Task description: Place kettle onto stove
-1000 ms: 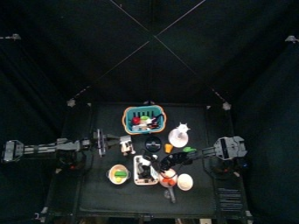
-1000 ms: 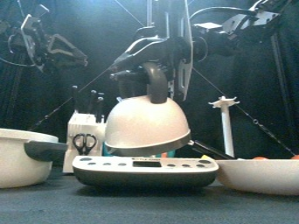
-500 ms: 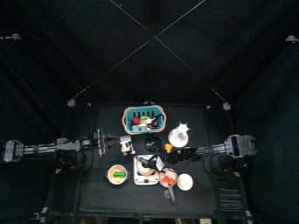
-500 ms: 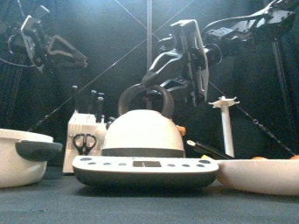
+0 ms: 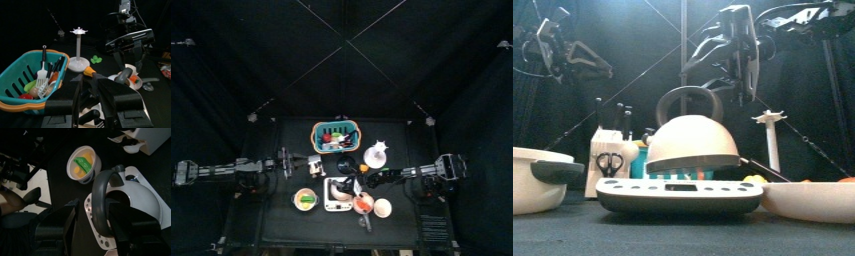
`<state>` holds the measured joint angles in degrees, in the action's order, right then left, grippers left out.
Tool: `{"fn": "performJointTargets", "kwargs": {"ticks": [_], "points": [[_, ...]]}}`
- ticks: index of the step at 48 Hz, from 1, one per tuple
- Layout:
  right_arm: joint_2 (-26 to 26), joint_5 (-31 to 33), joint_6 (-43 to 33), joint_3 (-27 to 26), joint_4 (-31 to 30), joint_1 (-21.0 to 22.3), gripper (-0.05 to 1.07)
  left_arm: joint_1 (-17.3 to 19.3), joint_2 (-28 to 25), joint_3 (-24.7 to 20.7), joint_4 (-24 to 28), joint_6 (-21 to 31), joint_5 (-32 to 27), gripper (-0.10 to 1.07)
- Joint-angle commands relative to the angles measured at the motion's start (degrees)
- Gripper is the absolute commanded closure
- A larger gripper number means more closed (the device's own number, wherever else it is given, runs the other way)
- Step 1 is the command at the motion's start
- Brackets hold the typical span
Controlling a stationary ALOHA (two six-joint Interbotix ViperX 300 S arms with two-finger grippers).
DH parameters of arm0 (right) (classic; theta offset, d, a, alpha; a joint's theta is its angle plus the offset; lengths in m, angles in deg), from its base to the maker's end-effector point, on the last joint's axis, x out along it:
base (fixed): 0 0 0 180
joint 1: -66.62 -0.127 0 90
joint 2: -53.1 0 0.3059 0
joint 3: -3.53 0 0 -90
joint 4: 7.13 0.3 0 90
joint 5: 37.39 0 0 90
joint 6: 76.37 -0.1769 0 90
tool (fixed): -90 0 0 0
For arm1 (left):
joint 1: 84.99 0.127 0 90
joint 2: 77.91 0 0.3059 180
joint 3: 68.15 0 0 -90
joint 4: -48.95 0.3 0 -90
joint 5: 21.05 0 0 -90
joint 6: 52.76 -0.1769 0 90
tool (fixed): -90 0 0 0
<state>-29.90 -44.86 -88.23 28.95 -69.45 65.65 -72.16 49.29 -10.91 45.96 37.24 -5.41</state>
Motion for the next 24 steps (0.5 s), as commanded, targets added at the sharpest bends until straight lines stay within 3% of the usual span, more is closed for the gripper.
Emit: {"fn": "performJointTargets", "kwargs": {"ticks": [1, 9, 24], "points": [[-0.5, -0.2, 0.2, -2.0, -0.1, -0.4, 0.23, 0.2, -0.1, -0.7, -0.1, 0.0, 0.2, 0.30], [0.5, 0.2, 0.2, -2.3, -0.5, -0.3, 0.22, 0.2, -0.1, -0.7, -0.1, 0.0, 0.2, 0.30], [-2.7, 0.8, 0.2, -0.4, -2.3, -0.2, 0.16, 0.3, -0.1, -0.6, -0.1, 0.0, 0.2, 0.30]]}}
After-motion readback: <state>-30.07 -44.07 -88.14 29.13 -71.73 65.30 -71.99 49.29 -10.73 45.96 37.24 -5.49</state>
